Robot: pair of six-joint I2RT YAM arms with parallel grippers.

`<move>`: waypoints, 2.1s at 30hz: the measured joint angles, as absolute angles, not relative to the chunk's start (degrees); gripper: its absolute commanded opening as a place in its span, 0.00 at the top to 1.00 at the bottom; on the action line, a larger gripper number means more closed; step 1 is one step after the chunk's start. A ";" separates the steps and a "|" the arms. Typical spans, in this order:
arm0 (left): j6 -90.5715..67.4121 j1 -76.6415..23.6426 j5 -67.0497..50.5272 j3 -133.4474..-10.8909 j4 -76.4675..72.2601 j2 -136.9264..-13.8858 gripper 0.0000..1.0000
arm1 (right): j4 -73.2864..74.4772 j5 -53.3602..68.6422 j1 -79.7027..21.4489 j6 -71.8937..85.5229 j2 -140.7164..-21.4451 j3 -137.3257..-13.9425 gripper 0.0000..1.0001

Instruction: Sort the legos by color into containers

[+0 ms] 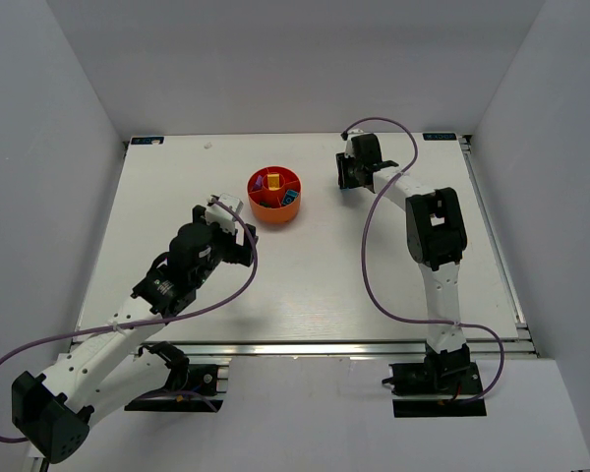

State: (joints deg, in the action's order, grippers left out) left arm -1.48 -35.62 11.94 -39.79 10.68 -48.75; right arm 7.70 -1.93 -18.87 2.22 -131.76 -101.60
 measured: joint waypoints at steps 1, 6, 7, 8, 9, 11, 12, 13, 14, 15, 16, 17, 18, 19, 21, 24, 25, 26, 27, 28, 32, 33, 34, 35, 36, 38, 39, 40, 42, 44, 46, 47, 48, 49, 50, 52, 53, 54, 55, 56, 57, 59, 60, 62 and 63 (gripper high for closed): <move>-1.52 -35.62 11.77 -39.79 10.68 -48.75 0.02 | 7.70 -1.76 -18.87 2.22 -131.76 -101.60 0.58; -2.00 -35.62 10.22 -39.79 10.15 -48.75 0.02 | 7.64 0.10 -18.85 2.37 -131.76 -101.56 0.70; -2.31 -35.62 9.63 -39.79 9.93 -48.75 0.02 | 7.51 0.80 -18.76 2.31 -131.76 -101.47 0.71; -2.57 -35.62 8.95 -39.79 9.69 -48.75 0.02 | 7.16 1.54 -18.76 2.07 -131.76 -101.25 0.75; -2.87 -35.62 8.12 -39.75 9.37 -48.75 0.02 | 6.55 2.22 -18.76 1.76 -131.61 -100.77 0.76; -3.73 -35.62 6.26 -39.55 8.21 -48.77 0.02 | 5.37 4.12 -18.70 1.21 -130.72 -98.98 0.79; -4.23 -35.62 5.15 -39.31 7.49 -48.75 0.02 | 4.91 5.54 -18.52 0.67 -129.75 -97.45 0.82; -4.82 -35.62 3.95 -39.07 6.85 -48.88 0.02 | 5.13 6.94 -18.35 0.14 -128.73 -96.07 0.84; -5.43 -35.62 2.79 -38.96 6.44 -49.10 0.02 | 5.13 8.71 -18.13 -0.60 -127.46 -94.30 0.85; -6.17 -35.62 1.45 -38.94 5.82 -49.65 0.02 | 5.21 10.57 -18.00 -1.52 -125.93 -92.42 0.89; -7.07 -35.62 0.14 -38.94 5.23 -50.26 0.02 | 5.93 12.67 -17.82 -2.46 -124.05 -90.21 0.89; -8.16 -35.62 -1.34 -38.94 4.62 -51.05 0.02 | 6.37 14.76 -17.65 -3.64 -121.91 -88.03 0.90; -9.39 -35.62 -2.79 -38.94 3.92 -51.90 0.03 | 6.59 16.88 -17.58 -4.82 -119.44 -85.73 0.91; -10.90 -35.62 -4.21 -38.94 3.25 -52.80 0.03 | 6.76 19.03 -17.54 -6.15 -116.46 -83.05 0.90; -14.41 -35.62 -7.27 -38.92 1.23 -54.48 0.03 | 7.77 23.53 -17.30 -8.82 -110.06 -78.32 0.91; -20.01 -35.62 -11.31 -38.98 -1.85 -56.42 0.05 | 7.92 30.68 -17.26 -13.72 -98.78 -70.70 0.91; -21.89 -35.62 -12.51 -39.27 -2.24 -57.21 0.06 | 8.03 33.26 -17.34 -15.55 -94.83 -68.12 0.91; -23.59 -35.62 -13.67 -39.72 -2.44 -58.22 0.06 | 8.32 35.48 -17.43 -17.08 -91.31 -66.06 0.91; -25.23 -35.62 -14.83 -40.36 -2.70 -59.31 0.06 | 8.58 37.69 -17.58 -18.55 -88.12 -64.10 0.91; -27.03 -35.62 -15.99 -41.17 -3.09 -60.66 0.06 | 8.71 39.70 -17.78 -20.21 -84.82 -62.00 0.91; -34.54 -35.62 -20.12 -43.99 -4.73 -64.93 0.06 | 9.91 45.19 -19.07 -25.41 -74.24 -55.55 0.90; -36.56 -35.62 -20.95 -44.21 -5.48 -65.58 0.06 | 10.26 45.91 -19.57 -26.35 -72.01 -54.24 0.90; -38.70 -35.62 -21.91 -44.21 -6.33 -66.08 0.06 | 10.57 46.52 -20.01 -27.14 -70.19 -53.23 0.90; -40.64 -35.64 -22.65 -44.21 -7.01 -66.48 0.06 | 10.59 46.94 -20.45 -27.64 -68.36 -52.34 0.90; -42.15 -35.66 -23.33 -44.21 -7.73 -66.83 0.06 | 10.59 47.37 -20.86 -27.97 -66.70 -51.55 0.90; -45.08 -35.75 -24.45 -44.21 -9.19 -67.64 0.06 | 10.61 48.23 -21.80 -28.47 -64.20 -50.57 0.90; -46.35 -35.75 -24.95 -44.21 -9.82 -68.07 0.06 | 10.59 48.53 -22.28 -28.69 -63.33 -50.33 0.90; -47.53 -35.75 -25.36 -44.21 -10.35 -68.60 0.06 | 10.55 48.77 -22.87 -28.86 -62.70 -50.15 0.90; -49.56 -35.86 -26.30 -44.21 -11.49 -69.63 0.06 | 10.57 48.88 -23.92 -29.12 -61.89 -49.87 0.90; -50.94 -36.03 -26.81 -44.23 -12.23 -70.50 0.06 | 10.57 48.80 -25.06 -29.50 -61.73 -49.80 0.90; -51.81 -36.21 -27.51 -44.36 -12.53 -71.29 0.07 | 10.59 48.51 -25.89 -30.06 -61.82 -49.80 0.90; -52.16 -36.25 -27.83 -44.42 -12.62 -71.68 0.07 | 10.59 48.21 -26.61 -30.30 -61.91 -49.80 0.90; -52.51 -36.25 -28.12 -44.47 -12.93 -72.10 0.08 | 10.59 47.99 -27.18 -30.48 -61.98 -49.80 0.90; -52.82 -36.25 -28.56 -44.49 -13.23 -72.58 0.09 | 10.59 47.72 -27.62 -30.63 -62.06 -49.80 0.90; -53.10 -36.25 -28.91 -44.51 -13.52 -72.99 0.09 | 10.59 47.46 -28.08 -30.72 -62.11 -49.80 0.90; -53.78 -36.25 -29.76 -44.53 -14.26 -73.89 0.11 | 10.59 46.70 -28.86 -30.94 -62.24 -49.80 0.90; -54.06 -36.25 -30.20 -44.56 -14.46 -74.30 0.12 | 10.57 46.41 -29.19 -31.09 -62.33 -49.80 0.90; -54.28 -36.25 -30.59 -44.66 -14.66 -74.70 0.12 | 10.57 46.15 -29.45 -31.18 -62.41 -49.80 0.90; -54.39 -36.25 -30.92 -44.84 -14.76 -75.07 0.14 | 10.57 45.93 -29.76 -31.35 -62.57 -49.80 0.90; -54.57 -36.25 -31.27 -44.97 -14.96 -75.42 0.16 | 10.57 45.65 -30.00 -31.53 -62.76 -49.80 0.90; -54.76 -36.25 -31.68 -45.17 -15.31 -75.83 0.16 | 10.57 45.36 -30.24 -31.66 -62.96 -49.80 0.90; -55.05 -36.25 -32.40 -45.41 -15.92 -76.53 0.19 | 10.57 44.91 -30.70 -31.79 -63.40 -49.80 0.90; -55.31 -36.25 -32.71 -45.45 -16.34 -76.93 0.20 | 10.55 44.64 -30.89 -31.92 -63.64 -49.80 0.90; -55.68 -36.25 -33.56 -45.54 -17.17 -77.76 0.22 | 10.55 44.12 -31.27 -32.08 -64.16 -49.80 0.91; -55.83 -36.25 -34.00 -45.71 -17.26 -78.28 0.23 | 10.52 43.86 -31.35 -32.14 -64.42 -49.80 0.90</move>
